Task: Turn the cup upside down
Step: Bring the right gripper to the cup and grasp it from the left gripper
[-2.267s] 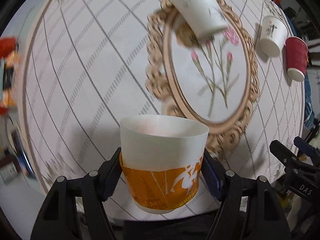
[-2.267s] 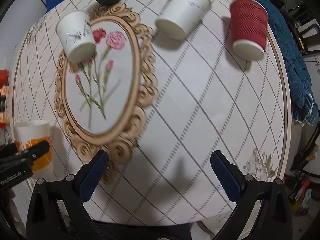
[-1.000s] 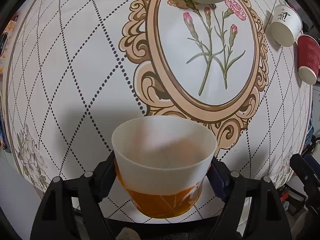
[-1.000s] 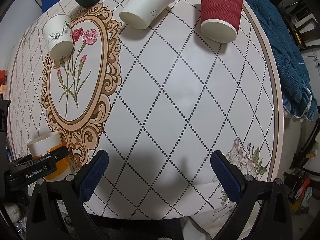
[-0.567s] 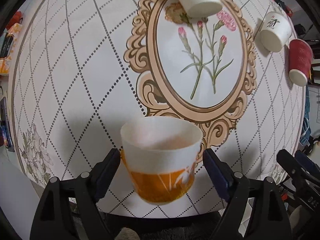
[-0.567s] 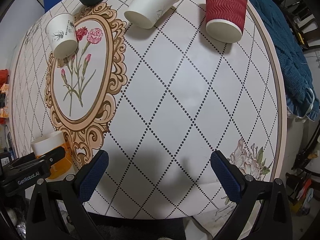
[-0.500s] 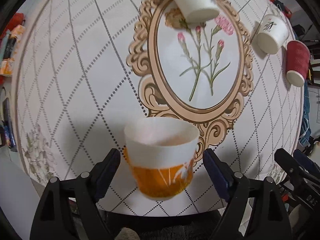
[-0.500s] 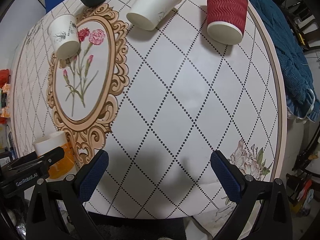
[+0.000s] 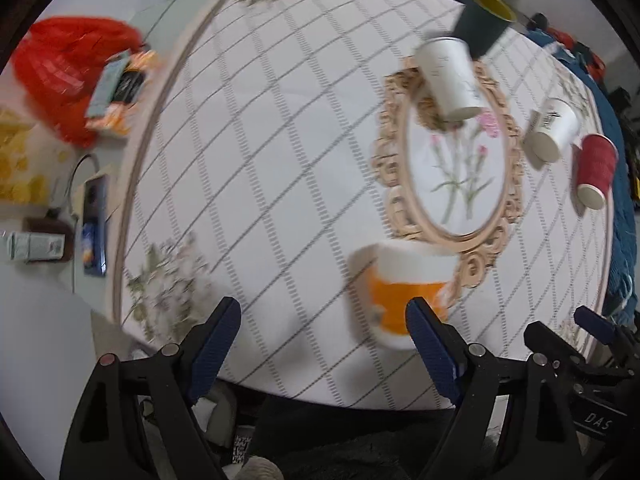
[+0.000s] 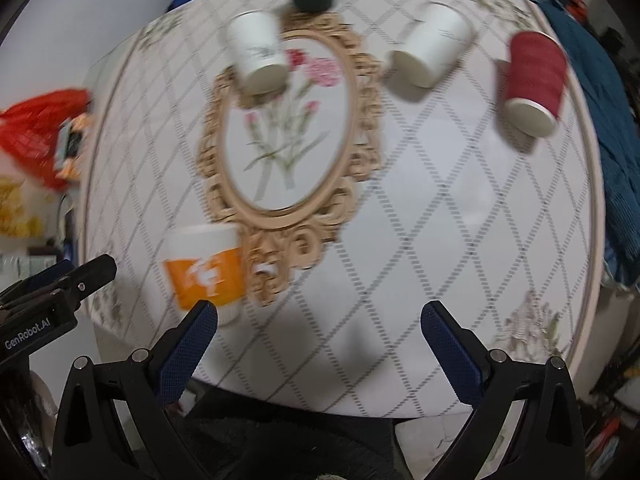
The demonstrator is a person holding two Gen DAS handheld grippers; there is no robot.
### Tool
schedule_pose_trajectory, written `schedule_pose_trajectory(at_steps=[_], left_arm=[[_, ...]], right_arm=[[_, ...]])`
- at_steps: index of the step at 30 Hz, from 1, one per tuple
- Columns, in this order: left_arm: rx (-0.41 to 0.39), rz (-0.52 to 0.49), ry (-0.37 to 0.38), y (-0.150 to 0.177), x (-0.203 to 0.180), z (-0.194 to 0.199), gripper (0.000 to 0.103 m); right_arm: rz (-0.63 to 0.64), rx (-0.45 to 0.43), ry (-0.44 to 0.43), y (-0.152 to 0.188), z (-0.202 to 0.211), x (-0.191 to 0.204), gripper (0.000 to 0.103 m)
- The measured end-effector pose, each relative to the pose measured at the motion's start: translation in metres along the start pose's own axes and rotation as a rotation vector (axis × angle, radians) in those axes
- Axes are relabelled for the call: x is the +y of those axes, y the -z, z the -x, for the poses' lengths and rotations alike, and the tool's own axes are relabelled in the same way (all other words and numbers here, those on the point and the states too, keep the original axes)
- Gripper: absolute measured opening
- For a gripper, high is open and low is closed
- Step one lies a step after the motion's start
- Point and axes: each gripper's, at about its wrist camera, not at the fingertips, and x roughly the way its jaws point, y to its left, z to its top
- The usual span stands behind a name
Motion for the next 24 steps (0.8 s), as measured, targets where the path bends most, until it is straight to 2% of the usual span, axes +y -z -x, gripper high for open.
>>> schedule_pose_trajectory(at_steps=[5,11,14,16,19,20,22,24], left_arm=[[0.023,0.047,-0.013,0.01,0.035,-0.011,0.084],[0.033,0.083,0.004,0.013,0.064,-0.026,0.084],[0.038,0.094,0.007,0.015,0.073,-0.038,0.085],[0.036,0.092,0.002,0.016,0.077,-0.046,0.093],[0.036,0.087,-0.005,0.017,0.082,-0.057,0.094],[0.039,0.087,-0.007,0.017,0.084,-0.062,0.094],[0.045,0.09,-0.008,0.018,0.087,-0.069,0.094],[0.051,0.096,-0.008,0.019,0.09,-0.076,0.094]], right_arm=[[0.061,0.007,-0.021,0.002,-0.004,0.034,0.103],[0.128,0.013,0.013,0.002,-0.007,0.066,0.103],[0.221,0.018,0.059,0.001,-0.007,0.086,0.103],[0.356,0.0,0.104,0.002,-0.004,0.103,0.103],[0.691,-0.028,0.243,0.013,-0.005,0.138,0.103],[0.862,-0.042,0.313,0.022,-0.008,0.151,0.103],[1.122,-0.058,0.426,0.039,-0.014,0.166,0.103],[1.46,-0.074,0.576,0.065,-0.028,0.173,0.103]])
